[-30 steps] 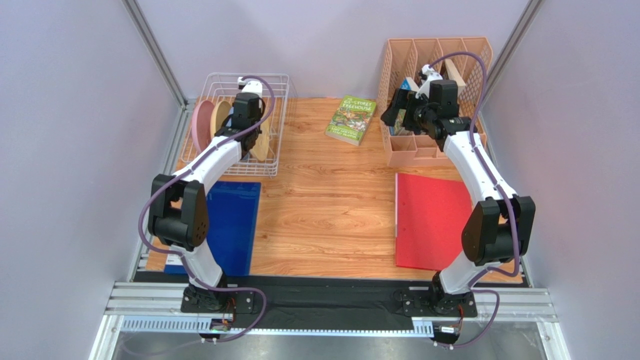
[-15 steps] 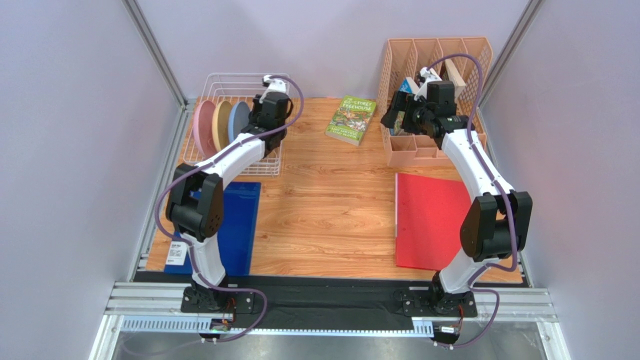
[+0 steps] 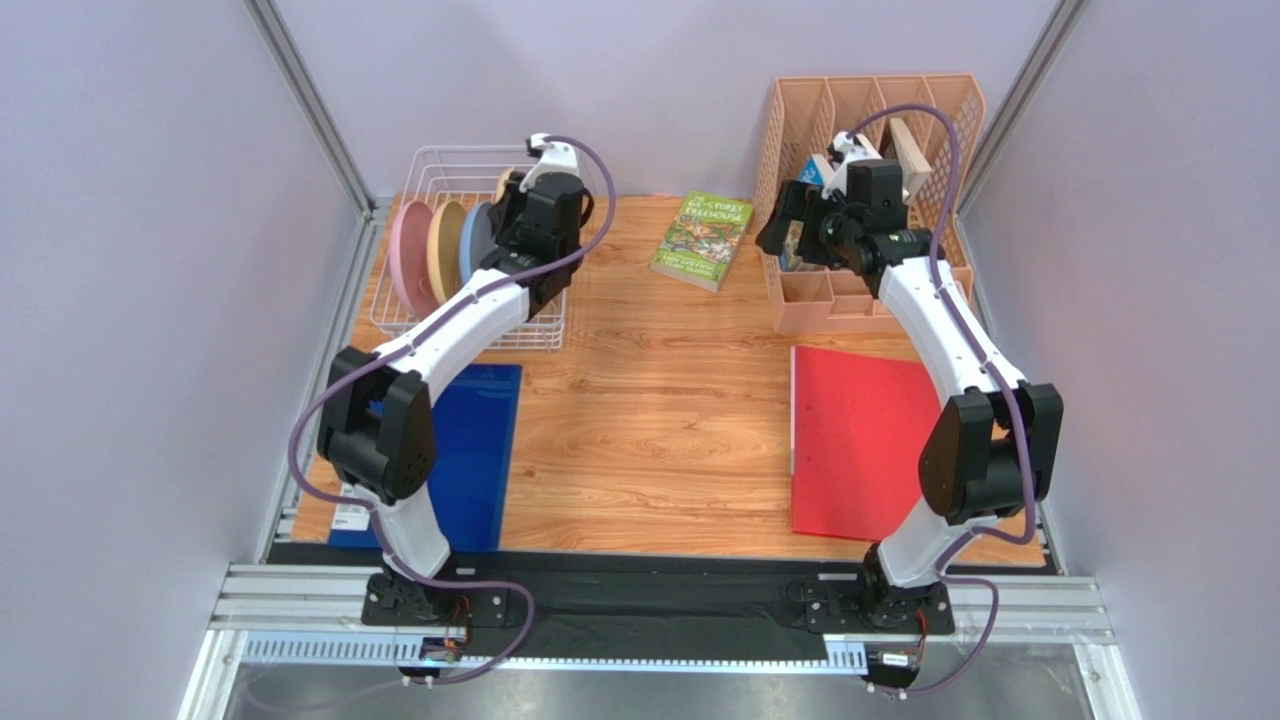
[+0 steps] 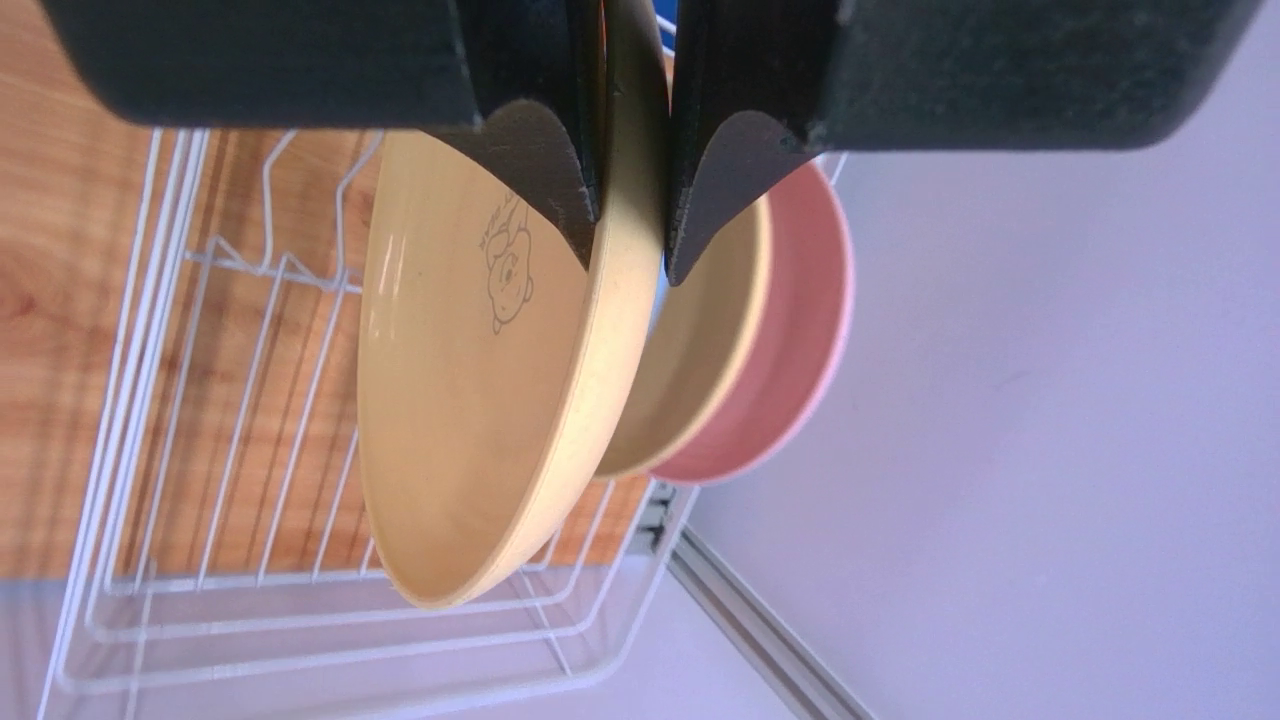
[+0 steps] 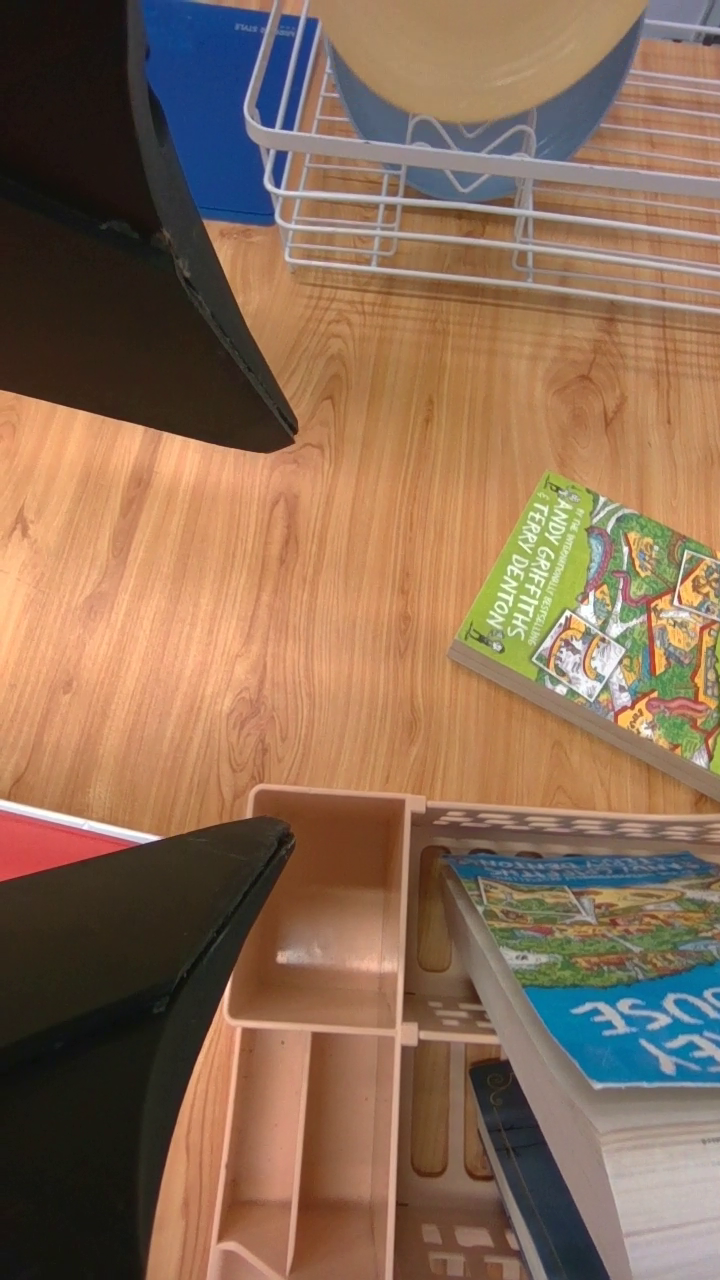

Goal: Unload the plates from the dish rack

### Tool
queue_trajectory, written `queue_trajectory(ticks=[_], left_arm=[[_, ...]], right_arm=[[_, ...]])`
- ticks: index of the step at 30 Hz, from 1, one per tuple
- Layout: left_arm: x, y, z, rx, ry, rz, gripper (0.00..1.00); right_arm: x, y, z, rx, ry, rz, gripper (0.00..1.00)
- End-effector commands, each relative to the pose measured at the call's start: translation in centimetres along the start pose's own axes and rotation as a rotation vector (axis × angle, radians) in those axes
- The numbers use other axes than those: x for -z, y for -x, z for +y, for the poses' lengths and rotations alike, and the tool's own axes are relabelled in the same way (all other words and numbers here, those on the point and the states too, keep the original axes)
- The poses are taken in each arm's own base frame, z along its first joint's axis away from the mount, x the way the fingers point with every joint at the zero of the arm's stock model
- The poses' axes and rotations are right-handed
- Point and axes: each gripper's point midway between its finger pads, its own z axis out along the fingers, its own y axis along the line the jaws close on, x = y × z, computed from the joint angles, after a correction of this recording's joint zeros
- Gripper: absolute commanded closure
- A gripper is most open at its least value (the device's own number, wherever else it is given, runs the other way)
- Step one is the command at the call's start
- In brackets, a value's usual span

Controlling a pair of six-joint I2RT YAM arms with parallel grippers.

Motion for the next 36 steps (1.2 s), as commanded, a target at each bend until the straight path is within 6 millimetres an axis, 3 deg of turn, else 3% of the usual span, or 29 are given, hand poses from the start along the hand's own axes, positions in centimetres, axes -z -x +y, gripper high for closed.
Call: queue_trajectory(ticks=[1, 5, 6, 12, 20, 24, 33, 36], left_arm=[[3.0, 5.4, 5.7, 0.126, 0.028, -0.079, 1.0], [5.8, 5.8, 4.7, 0.237, -0.213, -0.069, 1.0], [6.8, 6.1, 2.9, 0.23, -0.349, -0.085, 1.0], [11.5, 4.7, -2.5, 0.405, -0.725, -0.001, 1.0], [14.4, 3.2, -7.1, 0.553, -0.958, 0.078, 1.0], [14.7, 2.6, -8.2, 0.59, -0.989, 0.1, 1.0], [16.0, 3.3, -7.6, 0.652, -1.038, 0.074, 1.0], [16.4, 3.5, -7.4, 0.667, -1.054, 0.062, 1.0]], right_arm=[[1.9, 2.1, 2.4, 0.021, 0.07, -0.053, 0.0], [2.0, 1.3, 4.8, 0.012, 0.177, -0.054, 0.0], [2.4, 1.0, 5.9, -0.002, 0.228, -0.051, 0.0], [2.0, -1.3, 11.1, -0.011, 0.417, -0.028, 0.0], [0.8, -4.7, 14.8, -0.069, 0.575, 0.033, 0.02], [-0.3, -6.4, 14.7, -0.092, 0.561, 0.082, 0.02], [-1.8, -8.9, 13.0, -0.102, 0.493, 0.137, 0.05], [-2.1, -9.4, 12.9, -0.101, 0.495, 0.151, 0.12]])
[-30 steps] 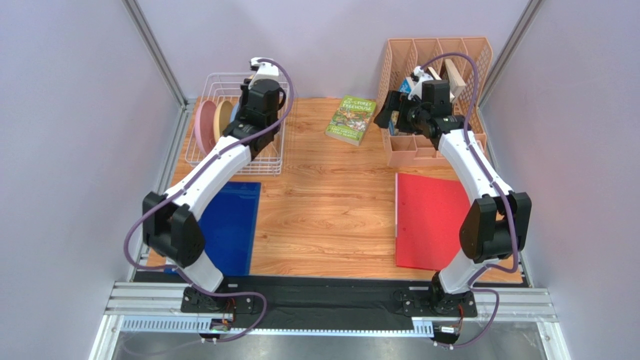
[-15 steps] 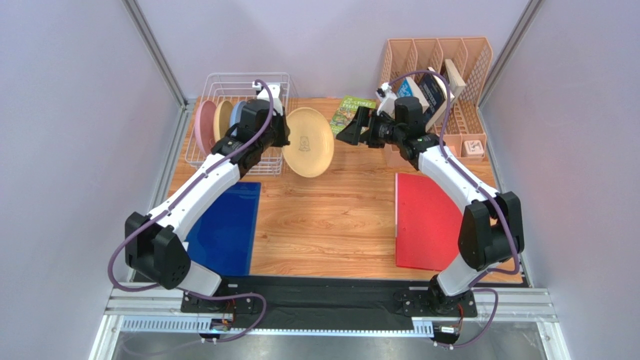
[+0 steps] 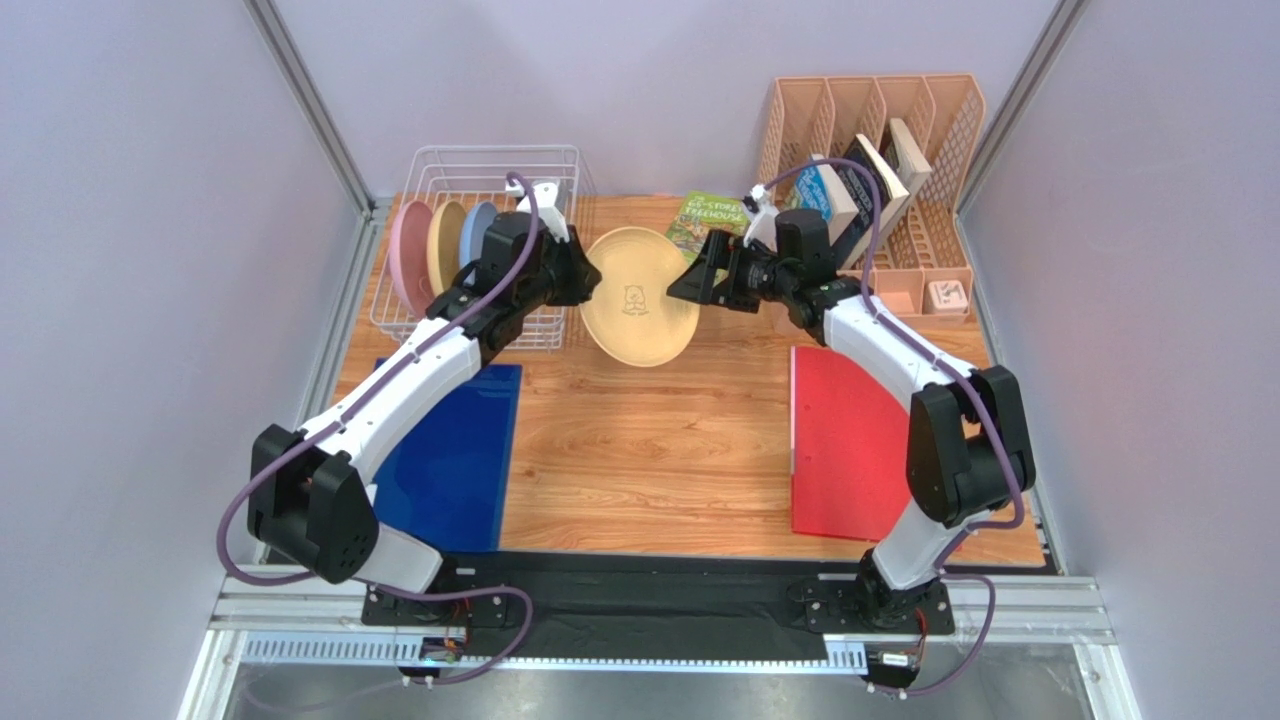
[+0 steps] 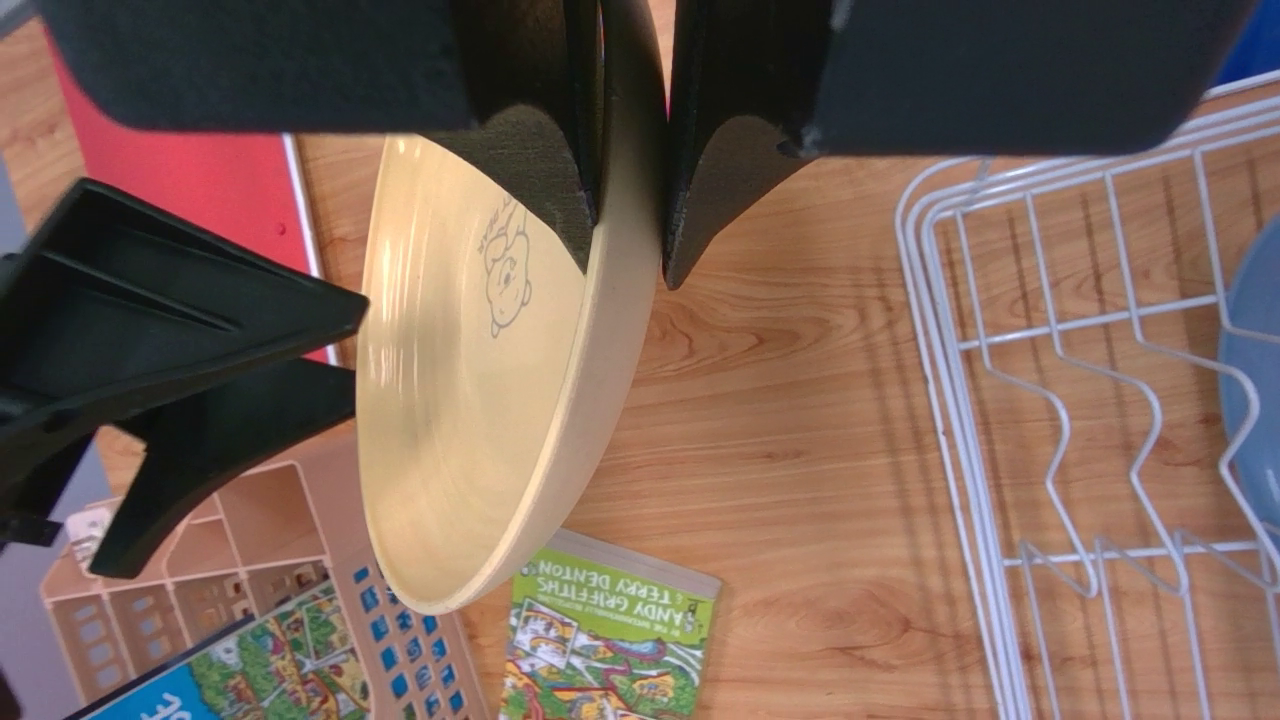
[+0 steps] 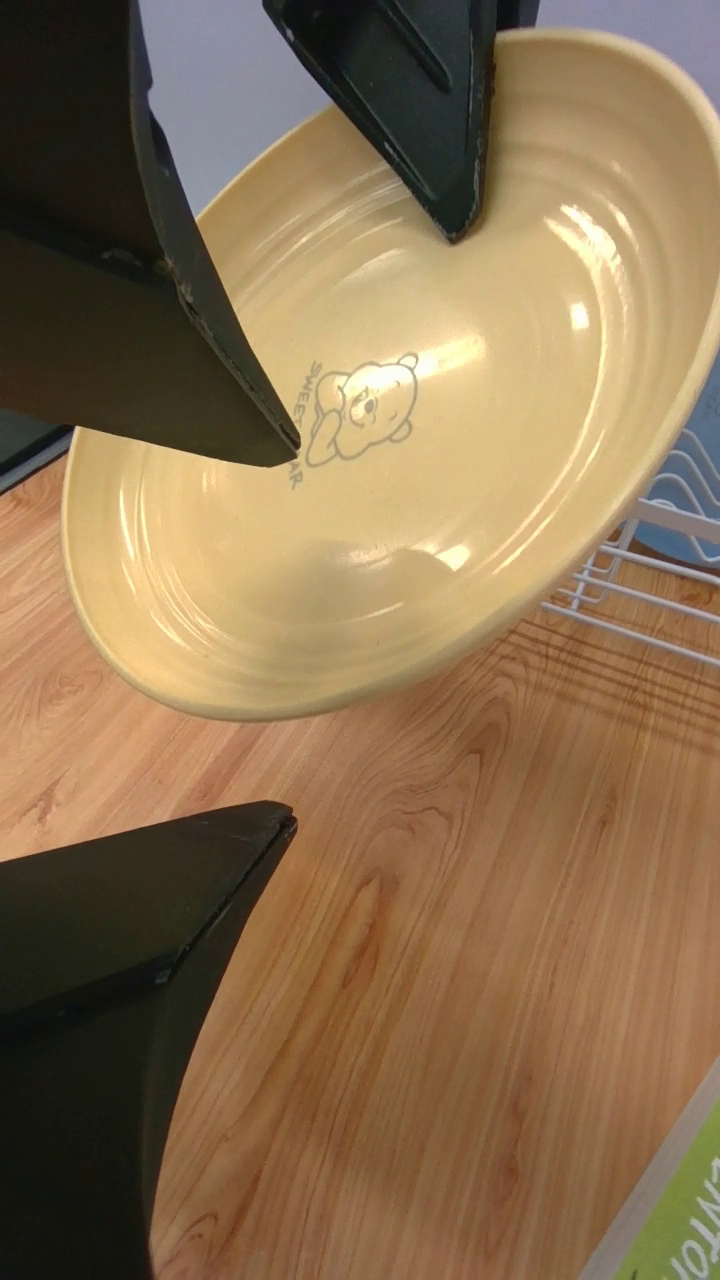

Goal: Unload the plates from the dish rack

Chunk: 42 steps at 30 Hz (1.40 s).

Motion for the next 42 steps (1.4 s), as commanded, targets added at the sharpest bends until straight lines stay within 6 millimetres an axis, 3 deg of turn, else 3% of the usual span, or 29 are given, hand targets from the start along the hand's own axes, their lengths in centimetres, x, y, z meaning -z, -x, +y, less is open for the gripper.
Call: queue_trajectory(ticks=[1, 2, 4, 5, 6, 7, 8, 12, 13, 15, 16, 17, 18, 19, 21, 26, 32, 40, 42], left_arm=[[2.0, 3.4, -2.8, 0.039, -0.112, -0.116, 1.0], [2.0, 3.2, -2.7, 0.039, -0.11, -0.116, 1.0], [2.1, 3.2, -2.8, 0.045, -0.123, -0.121, 1.0], [2.0, 3.0, -2.8, 0.047, -0.128, -0.122, 1.0], [2.2, 3.1, -3.0, 0.054, -0.135, -0.129, 1.0], [2.2, 3.1, -3.2, 0.054, -0.145, -0.129, 1.0], [2.1, 3.0, -3.2, 0.054, -0.152, -0.133, 1.0], [1.9, 2.7, -3.1, 0.051, -0.159, -0.133, 1.0], [1.9, 2.5, -2.9, 0.044, -0.147, -0.124, 0.79], [1.8, 2.3, -2.1, 0.03, -0.107, -0.113, 0.5], [1.8, 2.0, -0.9, 0.009, -0.042, -0.103, 0.24], [1.9, 1.9, 0.0, -0.002, 0.003, -0.106, 0.09], [2.3, 2.1, 0.8, -0.014, 0.048, -0.115, 0.01], [2.5, 2.1, 2.7, -0.05, 0.142, -0.126, 0.0], [3.8, 3.0, 5.0, -0.079, 0.267, -0.181, 0.0], [5.9, 4.9, 9.3, -0.192, 0.461, -0.277, 0.0], [5.7, 5.4, 14.4, -0.16, 0.573, -0.276, 0.0], [4.3, 4.5, 17.9, -0.15, 0.657, -0.25, 0.01], [3.7, 4.3, 18.0, -0.147, 0.645, -0.246, 0.03]], right_arm=[[-0.4, -0.1, 0.0, 0.004, 0.013, -0.005, 0.16], [-0.5, -0.5, -0.1, 0.001, 0.018, 0.007, 0.27], [-0.6, -0.6, 0.1, 0.003, 0.043, 0.008, 0.4], [-0.5, -0.8, 0.5, 0.002, 0.073, 0.018, 0.65], [-0.6, -0.7, 0.9, 0.015, 0.105, 0.003, 0.76], [-0.7, -0.9, 1.2, -0.011, 0.13, 0.01, 0.95], [-0.5, -1.3, 1.9, -0.018, 0.182, 0.031, 1.0], [-0.5, -2.0, 2.1, -0.052, 0.244, 0.053, 1.0], [-0.3, -1.9, 2.0, -0.05, 0.229, 0.045, 1.0], [0.1, -1.9, 0.0, -0.092, 0.125, 0.029, 1.0], [0.6, -1.6, -0.4, -0.076, 0.09, 0.021, 1.0], [0.8, -1.5, -1.6, -0.08, 0.024, 0.012, 1.0], [1.3, -2.7, -2.8, -0.107, -0.039, 0.054, 1.0], [1.6, -2.5, -3.5, -0.097, -0.095, 0.045, 1.0], [2.2, -4.2, -4.7, -0.107, -0.159, 0.109, 1.0], [3.0, -7.5, -7.1, -0.16, -0.271, 0.205, 1.0], [2.7, -9.5, -9.9, -0.173, -0.362, 0.261, 1.0], [2.2, -11.3, -13.1, -0.162, -0.48, 0.31, 1.0], [2.1, -11.6, -13.6, -0.162, -0.493, 0.317, 0.93]])
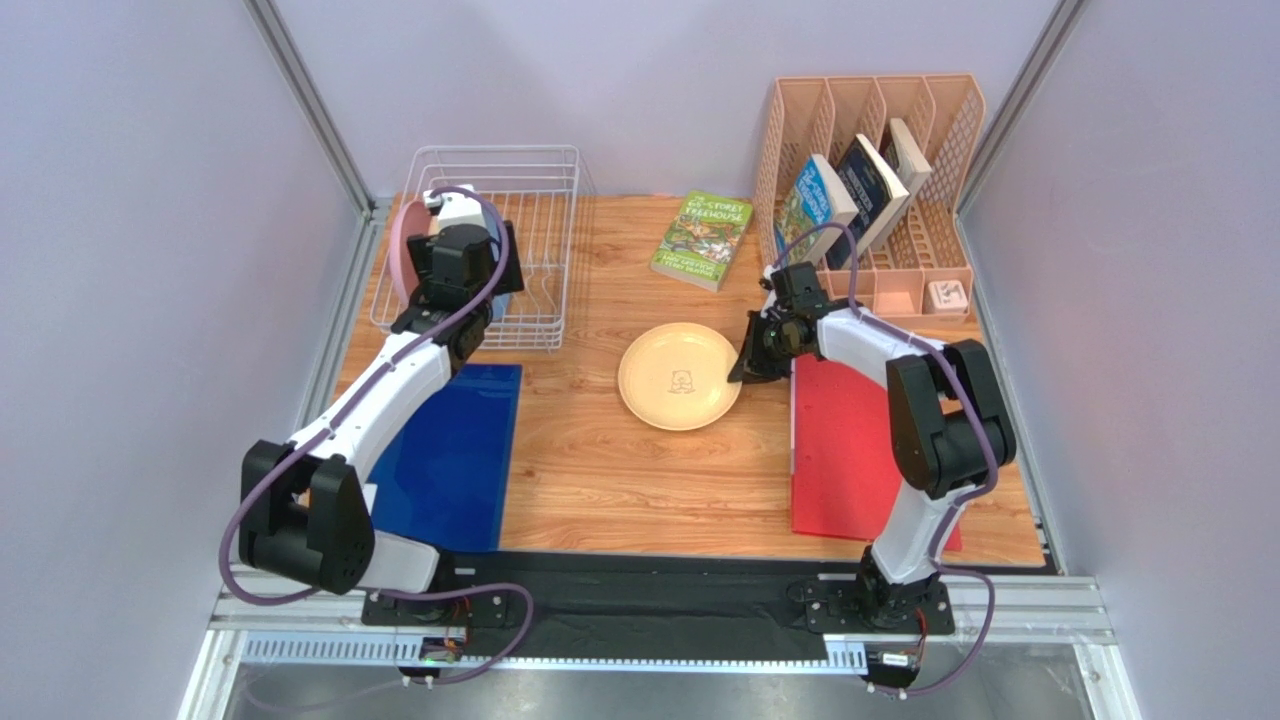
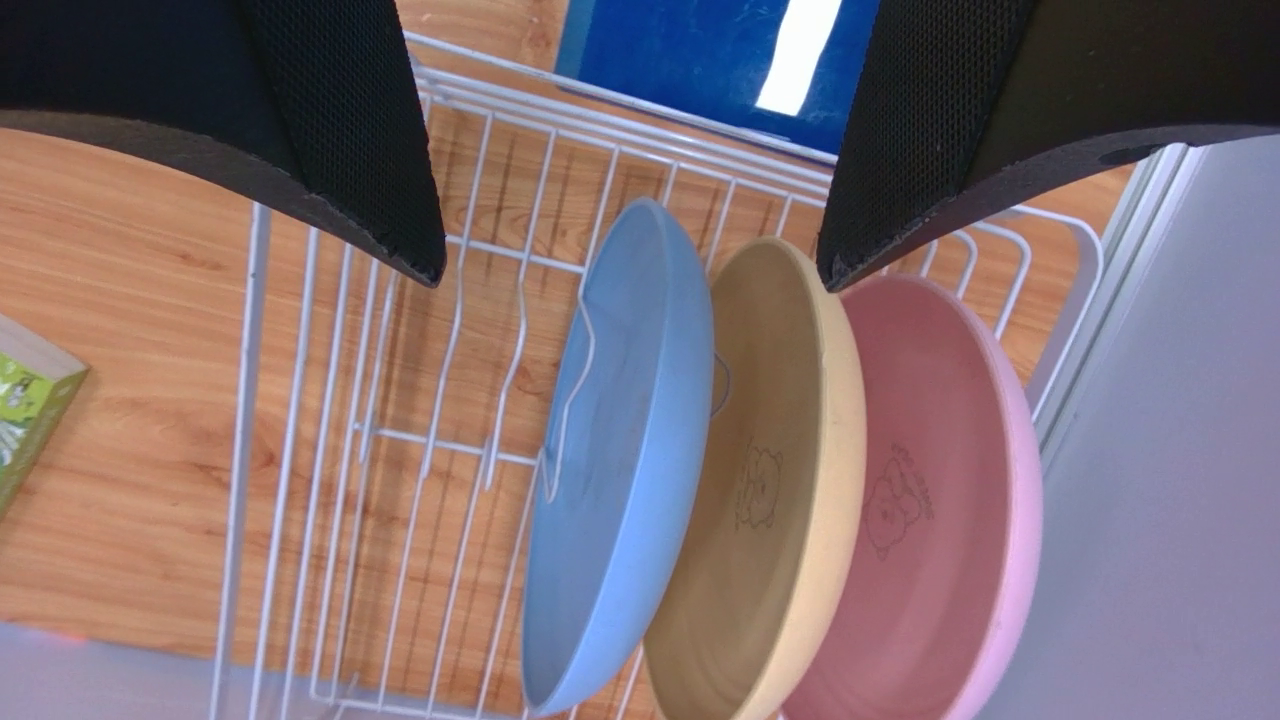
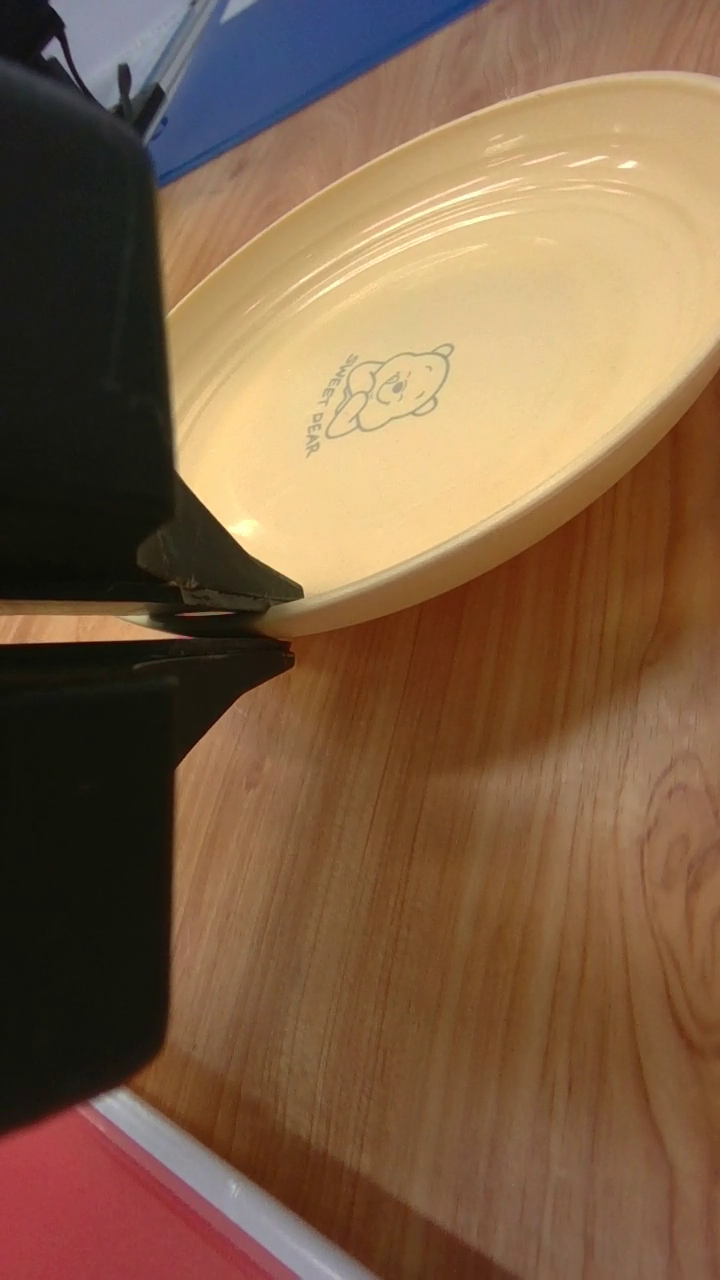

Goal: Unload the plates from the dish rack

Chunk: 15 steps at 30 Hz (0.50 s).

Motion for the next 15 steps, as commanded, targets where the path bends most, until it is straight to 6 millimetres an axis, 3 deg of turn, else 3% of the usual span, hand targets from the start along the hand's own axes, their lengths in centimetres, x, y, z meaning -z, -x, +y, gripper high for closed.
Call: queue_trajectory(ticks=[1, 2, 4, 5, 6, 8, 14, 15], left_arm=[[-1.3, 0.2, 0.1, -0.001, 0.007, -0.022, 0.04], [-1.5, -0.1, 0.1, -0.004, 0.008, -0.015, 0.06], [-2.0, -0.6, 0.2, -0.016, 0.022, -0.004, 0.06], [-2.3, -0.1, 0.3, -0.005, 0.035, -0.028, 0.06], [-2.6, -0.1, 0.3, -0.006, 0.039, -0.032, 0.08], [-3.2, -0.1, 0.7, -0.014, 0.062, -0.048, 0.14], [-5.1, -0.1, 1.0, -0.046, 0.127, -0.078, 0.41], [-5.3, -0.3, 1.3, -0.054, 0.146, -0.076, 0.42]], right_arm=[[-0.3, 0.7, -0.4, 0.029, -0.037, -0.025, 0.88], [-0.4, 0.7, -0.4, 0.03, -0.042, -0.025, 0.76], [-0.2, 0.9, -0.7, 0.038, -0.077, -0.042, 0.64], [0.0, 1.1, -0.5, 0.046, -0.08, -0.052, 0.51], [0.3, 1.4, -0.7, 0.049, -0.101, -0.066, 0.47], [0.8, 1.7, -0.3, 0.079, -0.114, -0.081, 0.41], [2.6, 3.1, 0.9, 0.145, -0.161, -0.132, 0.39], [2.8, 3.1, 1.1, 0.148, -0.163, -0.134, 0.39]])
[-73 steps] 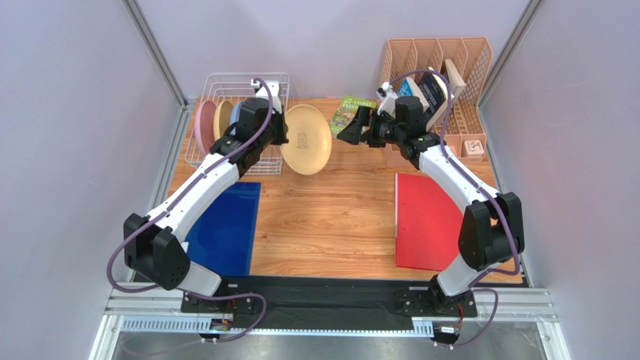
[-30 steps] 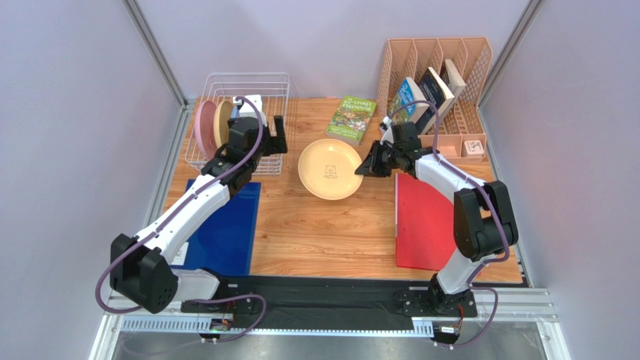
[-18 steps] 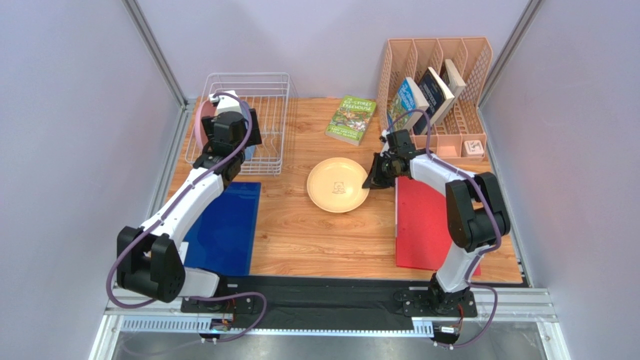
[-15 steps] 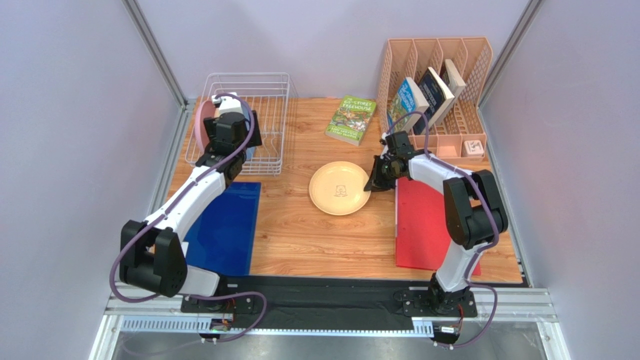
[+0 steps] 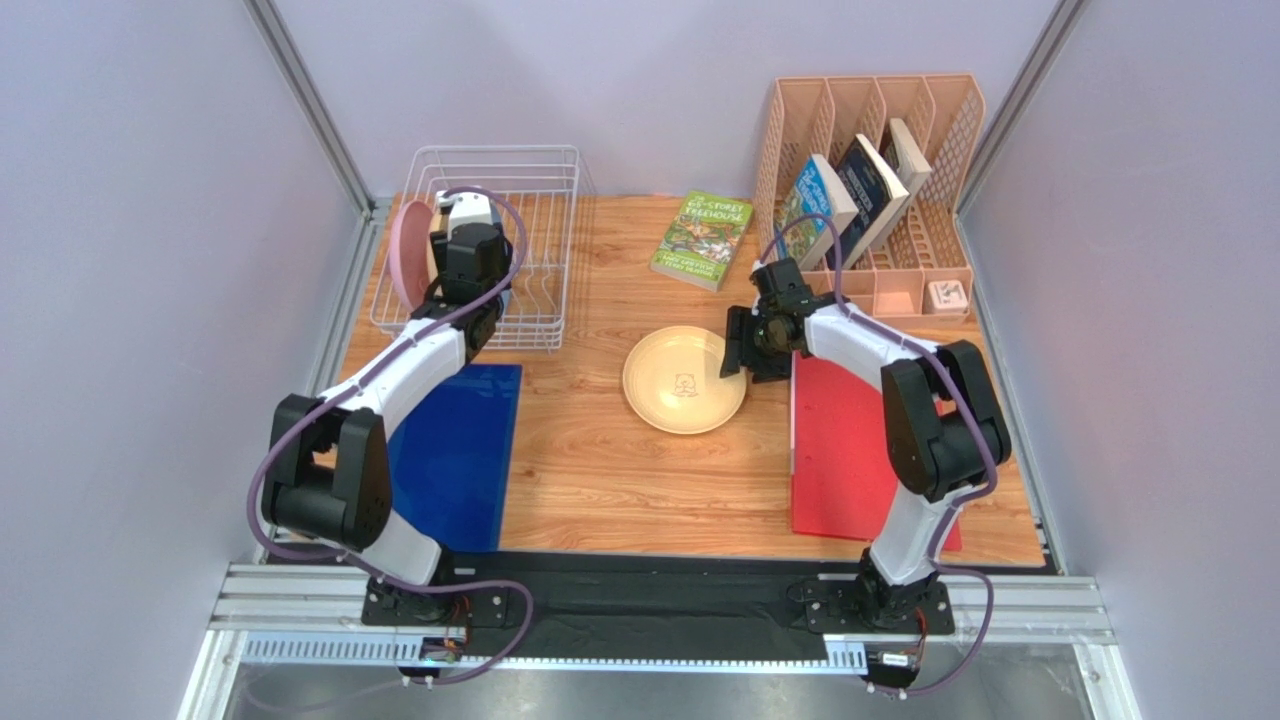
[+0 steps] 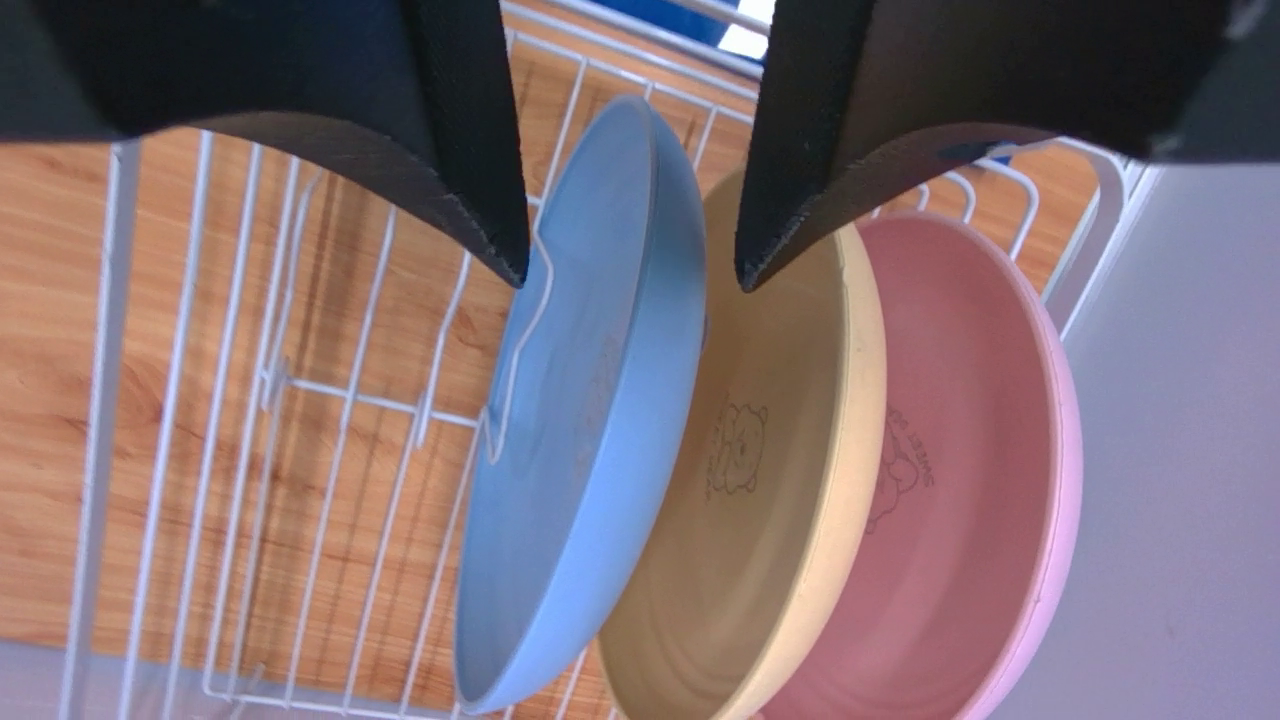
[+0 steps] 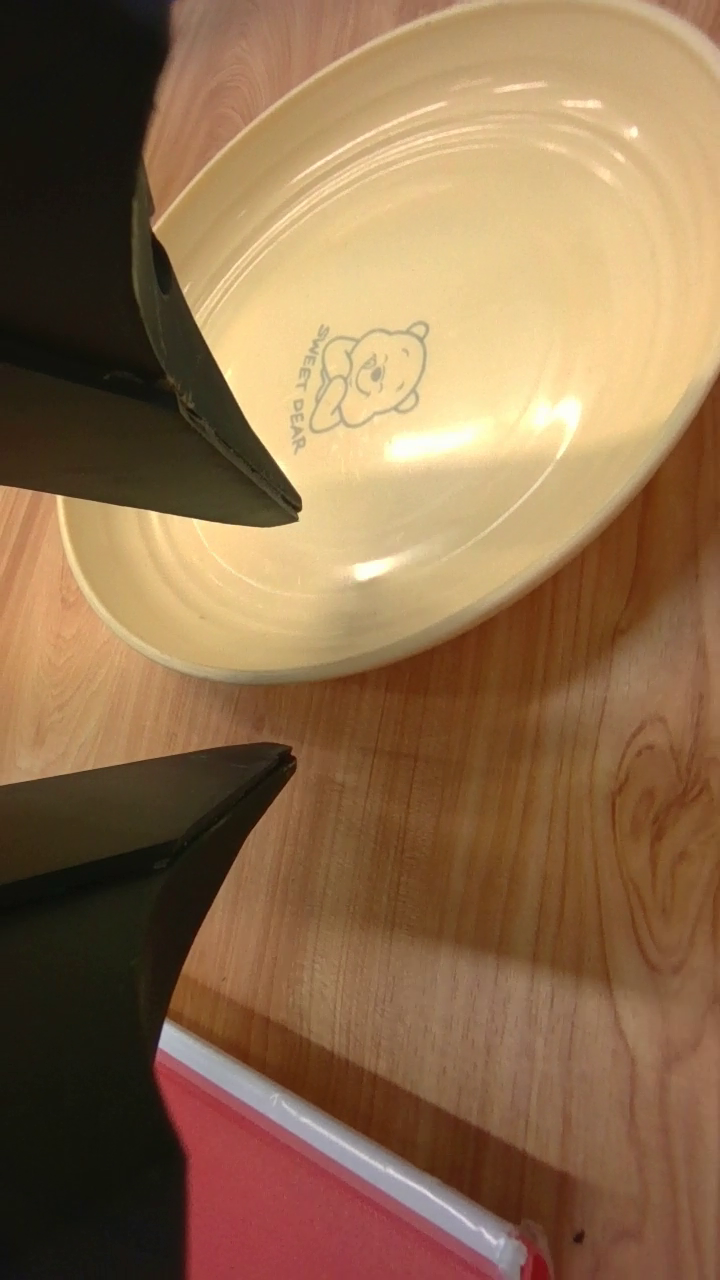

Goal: Unload the plates from the dish rack

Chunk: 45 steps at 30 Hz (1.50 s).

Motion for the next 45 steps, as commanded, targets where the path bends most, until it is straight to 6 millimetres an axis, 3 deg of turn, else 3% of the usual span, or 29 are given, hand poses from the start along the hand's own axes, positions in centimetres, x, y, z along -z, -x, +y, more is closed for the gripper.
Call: queue_trajectory(ticks=[1, 2, 10, 13, 17, 22, 29, 34, 38, 39, 41, 42, 43, 44, 45], left_arm=[[-1.8, 1.3, 1.0, -0.019, 0.095, -0.066, 0.45], [-2.0, 1.4, 1.6, -0.023, 0.136, -0.077, 0.53], [-2.5, 1.0, 2.6, -0.066, 0.201, -0.104, 0.69], [-2.1, 1.3, 2.9, -0.052, 0.206, -0.128, 0.89], [-1.7, 1.9, 3.1, -0.045, 0.209, -0.151, 1.0], [-0.8, 3.7, 3.6, -0.092, 0.302, -0.214, 1.0], [0.5, 5.4, 2.6, -0.209, 0.437, -0.267, 1.0], [2.3, 7.7, 2.0, -0.229, 0.446, -0.314, 1.0], [5.4, 11.1, 1.2, -0.199, 0.364, -0.342, 1.0], [5.3, 10.3, 0.6, -0.206, 0.309, -0.294, 1.0], [6.9, 12.2, 0.4, -0.136, 0.234, -0.291, 1.0], [7.1, 11.3, 0.2, -0.171, 0.193, -0.237, 1.0], [7.5, 11.8, -1.4, -0.105, 0.086, -0.242, 1.0], [8.4, 12.5, -1.9, -0.068, 0.019, -0.251, 1.0], [8.9, 11.2, -2.8, -0.089, -0.06, -0.188, 1.0]], right_arm=[[3.1, 2.9, 1.4, 0.065, -0.015, -0.106, 0.39], [3.4, 3.1, 1.6, 0.067, -0.015, -0.116, 0.39], [4.3, 3.4, 1.8, 0.085, -0.021, -0.134, 0.39], [4.4, 3.5, 1.8, 0.088, -0.026, -0.136, 0.39], [4.3, 3.6, 1.7, 0.089, -0.032, -0.141, 0.39], [4.5, 3.6, 1.6, 0.104, -0.056, -0.15, 0.38], [5.1, 3.9, 1.1, 0.117, -0.111, -0.179, 0.38], [6.8, 4.6, 1.4, 0.124, -0.115, -0.229, 0.36], [9.3, 6.0, 2.6, 0.125, -0.075, -0.317, 0.33], [10.5, 6.6, 3.1, 0.123, -0.053, -0.355, 0.31], [11.4, 7.2, 4.5, 0.131, 0.009, -0.394, 0.23], [12.0, 7.5, 5.0, 0.131, 0.037, -0.413, 0.22], [12.2, 7.9, 5.3, 0.13, 0.052, -0.43, 0.21], [12.5, 8.0, 7.1, 0.151, 0.142, -0.433, 0.21], [12.5, 8.1, 7.7, 0.157, 0.172, -0.435, 0.21]])
